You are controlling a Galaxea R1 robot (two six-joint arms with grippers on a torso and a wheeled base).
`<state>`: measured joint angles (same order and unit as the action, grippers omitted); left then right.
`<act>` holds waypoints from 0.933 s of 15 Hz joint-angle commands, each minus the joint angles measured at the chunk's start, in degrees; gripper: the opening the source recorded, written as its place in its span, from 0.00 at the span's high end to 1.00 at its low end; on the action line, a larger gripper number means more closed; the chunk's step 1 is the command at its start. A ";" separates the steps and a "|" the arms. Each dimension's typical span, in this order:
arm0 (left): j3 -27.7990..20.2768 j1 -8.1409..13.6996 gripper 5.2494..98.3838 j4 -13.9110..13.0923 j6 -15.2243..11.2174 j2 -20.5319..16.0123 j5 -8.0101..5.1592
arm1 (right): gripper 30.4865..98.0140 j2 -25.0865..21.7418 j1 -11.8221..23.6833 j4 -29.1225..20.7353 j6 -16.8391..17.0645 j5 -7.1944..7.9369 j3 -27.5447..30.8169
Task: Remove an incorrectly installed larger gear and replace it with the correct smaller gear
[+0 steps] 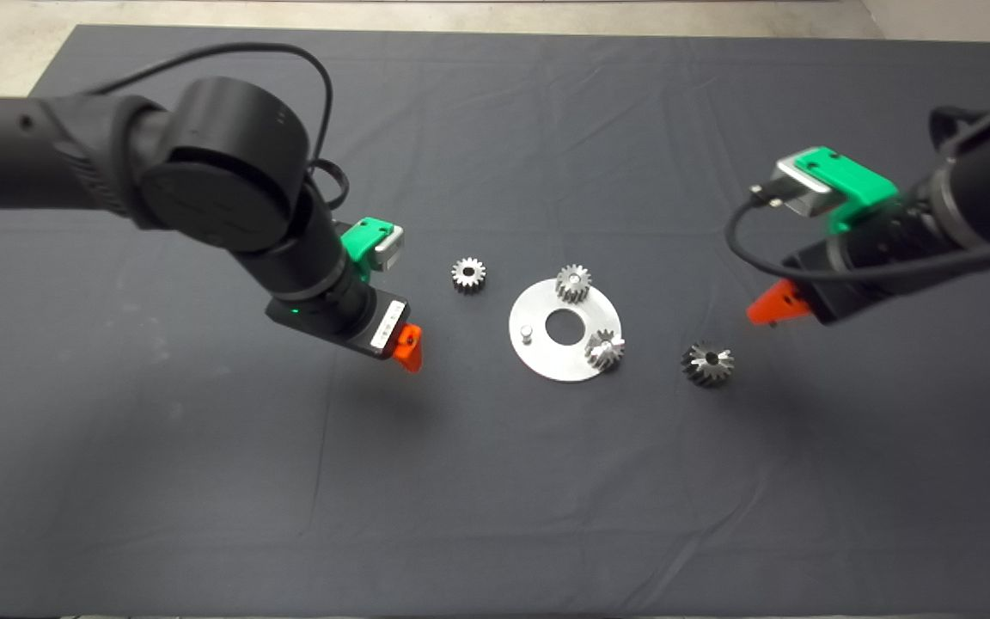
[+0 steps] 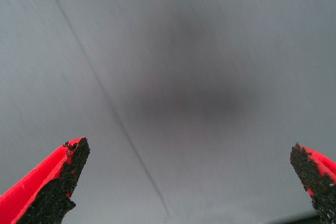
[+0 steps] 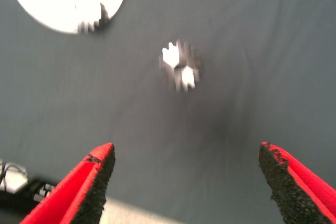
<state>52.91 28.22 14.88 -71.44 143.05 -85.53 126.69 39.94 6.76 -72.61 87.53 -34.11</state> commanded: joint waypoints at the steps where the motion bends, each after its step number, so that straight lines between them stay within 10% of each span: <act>1: 6.05 -1.81 0.00 2.17 0.07 5.66 -0.25 | 0.37 -7.70 4.54 -6.01 -3.71 2.21 9.15; 5: 7.54 -2.81 0.00 7.79 -0.19 6.06 -0.16 | 0.30 -14.75 5.24 -8.87 -5.35 2.21 14.09; 10: 15.85 -2.99 0.00 8.50 0.07 11.66 -0.10 | 0.23 -16.95 5.77 -9.13 -5.00 1.59 14.44; 14: 18.97 -4.05 0.00 10.52 0.34 15.55 2.47 | 0.15 -15.46 5.85 -9.22 -5.09 1.33 14.53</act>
<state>71.09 24.08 22.95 -71.45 157.38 -83.84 110.51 44.62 -0.40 -77.24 87.85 -19.83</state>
